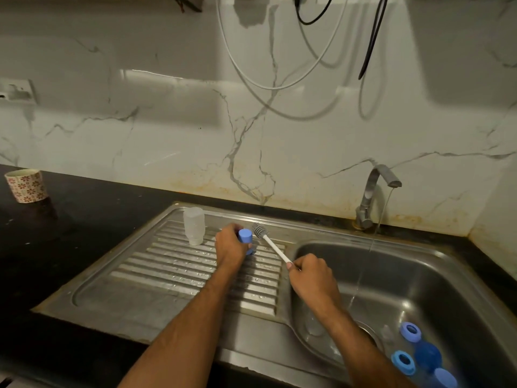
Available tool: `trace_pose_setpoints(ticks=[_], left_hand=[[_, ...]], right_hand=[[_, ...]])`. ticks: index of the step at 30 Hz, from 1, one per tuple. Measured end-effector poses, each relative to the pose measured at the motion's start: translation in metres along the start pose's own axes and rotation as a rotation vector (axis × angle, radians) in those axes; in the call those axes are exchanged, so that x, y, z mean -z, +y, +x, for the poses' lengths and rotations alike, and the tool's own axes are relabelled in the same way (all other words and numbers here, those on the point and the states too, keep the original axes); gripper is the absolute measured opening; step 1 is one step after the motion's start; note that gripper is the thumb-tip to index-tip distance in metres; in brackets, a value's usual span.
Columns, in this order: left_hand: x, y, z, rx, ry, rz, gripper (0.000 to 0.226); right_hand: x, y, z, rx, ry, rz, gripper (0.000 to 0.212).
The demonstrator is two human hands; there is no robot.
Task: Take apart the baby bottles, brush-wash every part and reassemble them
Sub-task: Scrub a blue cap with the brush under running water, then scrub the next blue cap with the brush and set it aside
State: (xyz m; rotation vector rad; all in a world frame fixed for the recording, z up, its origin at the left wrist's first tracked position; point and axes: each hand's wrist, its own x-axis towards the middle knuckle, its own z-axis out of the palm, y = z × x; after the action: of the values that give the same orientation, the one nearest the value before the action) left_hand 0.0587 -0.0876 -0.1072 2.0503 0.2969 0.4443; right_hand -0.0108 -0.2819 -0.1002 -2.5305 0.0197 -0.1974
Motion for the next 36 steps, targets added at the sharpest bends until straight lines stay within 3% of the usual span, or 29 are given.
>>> trace_pose_setpoints(ticks=[15, 24, 36], left_hand=[[0.004, 0.0, 0.006, 0.037, 0.035, 0.01, 0.057], [0.009, 0.028, -0.003, -0.072, 0.099, -0.038, 0.055], [-0.06, 0.062, -0.054, -0.062, -0.012, -0.066, 0.044]], right_hand=[[0.01, -0.001, -0.001, 0.002, -0.005, 0.005, 0.028], [0.036, 0.005, -0.011, -0.043, 0.03, 0.011, 0.027], [0.088, 0.056, -0.037, -0.135, 0.1, 0.017, 0.031]])
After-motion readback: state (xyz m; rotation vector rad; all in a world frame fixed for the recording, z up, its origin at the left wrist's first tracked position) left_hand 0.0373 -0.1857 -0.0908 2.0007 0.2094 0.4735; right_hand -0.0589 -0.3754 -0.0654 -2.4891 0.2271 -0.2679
